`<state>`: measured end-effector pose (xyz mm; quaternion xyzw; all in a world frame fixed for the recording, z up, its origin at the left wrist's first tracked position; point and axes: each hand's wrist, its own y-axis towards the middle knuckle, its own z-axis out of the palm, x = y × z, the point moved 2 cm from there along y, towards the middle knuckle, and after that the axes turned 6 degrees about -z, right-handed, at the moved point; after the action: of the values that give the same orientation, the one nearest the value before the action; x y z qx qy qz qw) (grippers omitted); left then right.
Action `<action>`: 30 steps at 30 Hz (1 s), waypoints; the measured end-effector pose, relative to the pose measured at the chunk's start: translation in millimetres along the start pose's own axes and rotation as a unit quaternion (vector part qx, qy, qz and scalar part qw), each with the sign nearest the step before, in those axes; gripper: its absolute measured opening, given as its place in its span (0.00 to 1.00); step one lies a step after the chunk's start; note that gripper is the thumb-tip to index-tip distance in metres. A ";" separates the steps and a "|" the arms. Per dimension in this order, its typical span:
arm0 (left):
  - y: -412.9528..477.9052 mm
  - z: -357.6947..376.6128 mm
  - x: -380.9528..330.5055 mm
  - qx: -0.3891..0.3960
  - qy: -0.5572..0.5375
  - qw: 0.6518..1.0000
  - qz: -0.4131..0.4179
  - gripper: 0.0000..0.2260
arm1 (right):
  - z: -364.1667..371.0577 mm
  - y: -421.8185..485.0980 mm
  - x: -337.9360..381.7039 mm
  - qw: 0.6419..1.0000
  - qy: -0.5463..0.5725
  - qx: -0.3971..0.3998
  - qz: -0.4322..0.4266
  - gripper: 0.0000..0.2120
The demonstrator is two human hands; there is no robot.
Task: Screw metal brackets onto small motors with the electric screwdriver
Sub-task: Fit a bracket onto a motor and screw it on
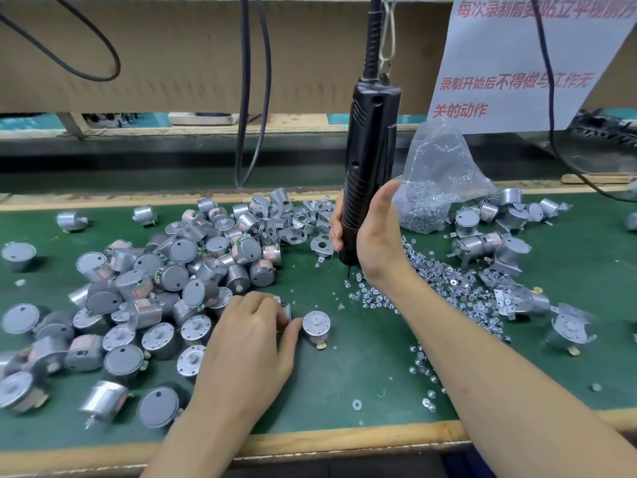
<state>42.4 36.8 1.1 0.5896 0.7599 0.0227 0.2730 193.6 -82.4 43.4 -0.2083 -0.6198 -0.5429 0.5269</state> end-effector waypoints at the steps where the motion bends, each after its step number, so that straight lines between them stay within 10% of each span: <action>1: -0.2 0.9 1.8 -0.006 -0.007 1.000 -0.010 0.09 | 0.1 0.0 -0.1 1.000 0.001 0.000 0.000 0.40; 30: 1.6 -12.3 -1.7 -0.096 -0.124 0.987 -0.038 0.08 | 7.6 -4.2 -2.5 0.999 0.035 0.029 0.008 0.38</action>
<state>38.7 39.3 12.8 0.5292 0.7363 0.0119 0.4216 187.7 -76.2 40.3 -0.1787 -0.6151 -0.5271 0.5585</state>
